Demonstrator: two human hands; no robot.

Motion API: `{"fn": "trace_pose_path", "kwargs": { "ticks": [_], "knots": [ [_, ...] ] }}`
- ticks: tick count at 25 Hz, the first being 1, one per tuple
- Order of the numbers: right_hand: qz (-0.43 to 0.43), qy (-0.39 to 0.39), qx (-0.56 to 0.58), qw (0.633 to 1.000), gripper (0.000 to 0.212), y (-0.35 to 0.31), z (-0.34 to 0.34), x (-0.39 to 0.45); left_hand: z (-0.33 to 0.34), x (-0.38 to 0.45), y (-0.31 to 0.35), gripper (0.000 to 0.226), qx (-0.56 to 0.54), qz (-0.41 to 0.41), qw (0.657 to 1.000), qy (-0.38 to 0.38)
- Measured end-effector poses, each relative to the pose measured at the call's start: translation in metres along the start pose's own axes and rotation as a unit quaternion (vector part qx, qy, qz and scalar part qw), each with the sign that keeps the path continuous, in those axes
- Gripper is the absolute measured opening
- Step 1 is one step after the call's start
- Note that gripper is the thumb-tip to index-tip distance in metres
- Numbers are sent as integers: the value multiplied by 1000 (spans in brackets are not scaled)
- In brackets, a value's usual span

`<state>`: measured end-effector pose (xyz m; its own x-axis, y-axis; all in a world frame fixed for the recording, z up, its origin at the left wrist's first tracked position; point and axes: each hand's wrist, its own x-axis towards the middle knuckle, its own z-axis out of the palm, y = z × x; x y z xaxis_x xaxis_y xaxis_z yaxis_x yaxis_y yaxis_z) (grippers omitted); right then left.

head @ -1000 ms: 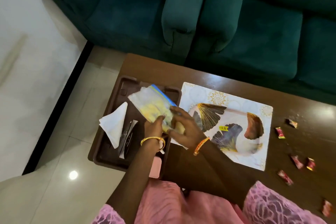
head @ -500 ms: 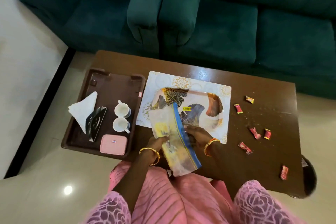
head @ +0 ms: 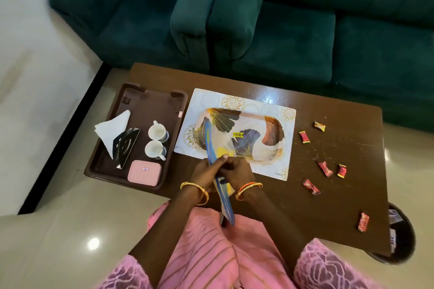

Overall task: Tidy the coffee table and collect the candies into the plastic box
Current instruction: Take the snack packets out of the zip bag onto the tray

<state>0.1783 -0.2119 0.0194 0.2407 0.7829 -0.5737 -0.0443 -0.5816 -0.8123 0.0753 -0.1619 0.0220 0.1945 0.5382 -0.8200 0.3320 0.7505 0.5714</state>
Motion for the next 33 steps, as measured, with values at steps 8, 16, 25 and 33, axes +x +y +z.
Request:
{"fn": "trace_pose_path", "kwargs": {
  "ticks": [8,16,25,33],
  "knots": [
    [43,-5,98,994,12,-10,-9,-12,-13,-16,-4,17,69,84,994,31],
    [-76,310,-225,921,6,-30,-60,-32,-52,-38,24,19,343,206,879,260],
    [-68,340,-212,914,12,-41,-51,-36,-69,-50,32,16,372,192,876,241],
    [-79,289,-184,936,9,-50,-11,-38,-58,-40,18,12,326,159,915,175]
  ]
}}
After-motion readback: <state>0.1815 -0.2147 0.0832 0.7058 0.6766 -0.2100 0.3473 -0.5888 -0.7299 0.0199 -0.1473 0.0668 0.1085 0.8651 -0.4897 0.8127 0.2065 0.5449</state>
